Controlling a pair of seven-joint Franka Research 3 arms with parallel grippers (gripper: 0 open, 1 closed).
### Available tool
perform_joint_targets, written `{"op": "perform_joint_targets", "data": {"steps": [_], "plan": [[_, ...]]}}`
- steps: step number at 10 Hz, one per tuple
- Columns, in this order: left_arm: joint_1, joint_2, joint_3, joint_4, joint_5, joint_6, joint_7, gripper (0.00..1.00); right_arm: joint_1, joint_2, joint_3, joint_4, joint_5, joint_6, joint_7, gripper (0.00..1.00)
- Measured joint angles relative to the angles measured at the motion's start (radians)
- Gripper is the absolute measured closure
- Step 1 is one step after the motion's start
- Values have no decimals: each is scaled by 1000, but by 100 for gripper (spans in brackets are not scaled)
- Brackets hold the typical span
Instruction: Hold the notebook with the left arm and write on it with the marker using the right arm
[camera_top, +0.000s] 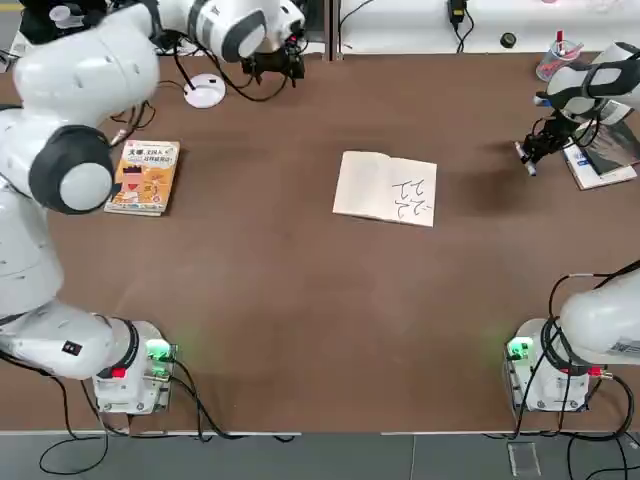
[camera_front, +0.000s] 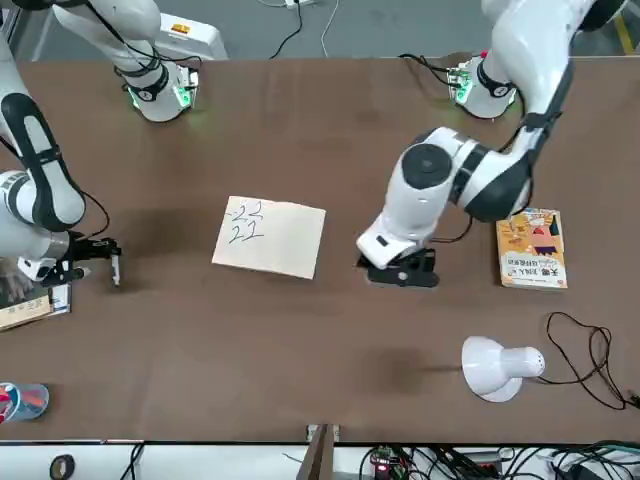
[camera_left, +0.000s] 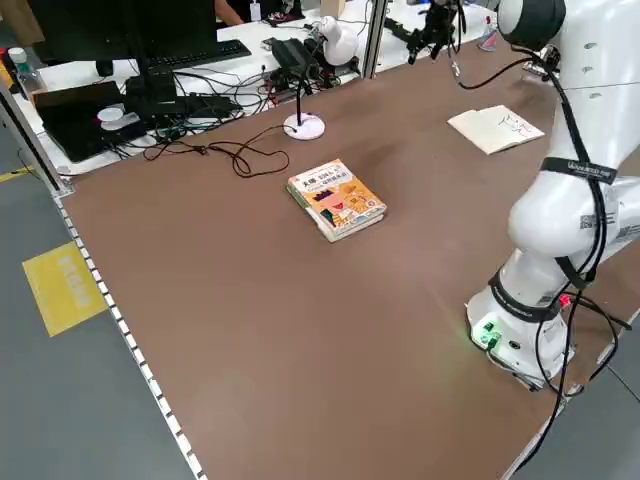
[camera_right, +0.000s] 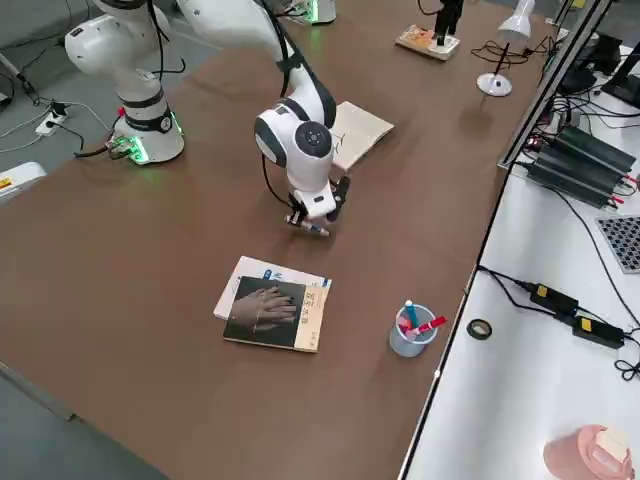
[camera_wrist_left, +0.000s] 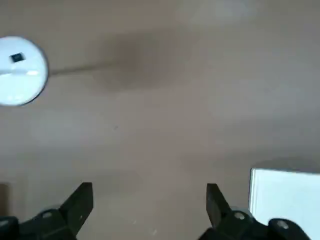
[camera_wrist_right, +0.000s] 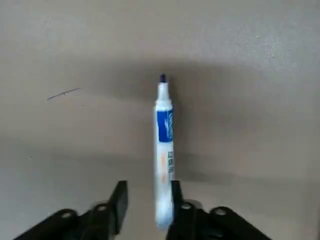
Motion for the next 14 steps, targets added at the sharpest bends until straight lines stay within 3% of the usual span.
{"op": "perform_joint_targets", "data": {"steps": [3, 7, 10, 14], "plan": [[174, -52, -127, -6, -26, -89, 84, 0, -1, 0, -3, 0, 0, 0, -12, 45], [405, -111, -278, -11, -33, -187, 185, 0, 1, -1, -1, 6, 0, 0, -14, 45], [519, -151, -326, -14, -34, -215, 298, 0, 32, -13, 3, 52, 0, 2, 83, 44], [612, -184, -342, -5, -41, -286, 392, 0, 145, -30, 13, 126, -44, -1, 397, 39]]}}
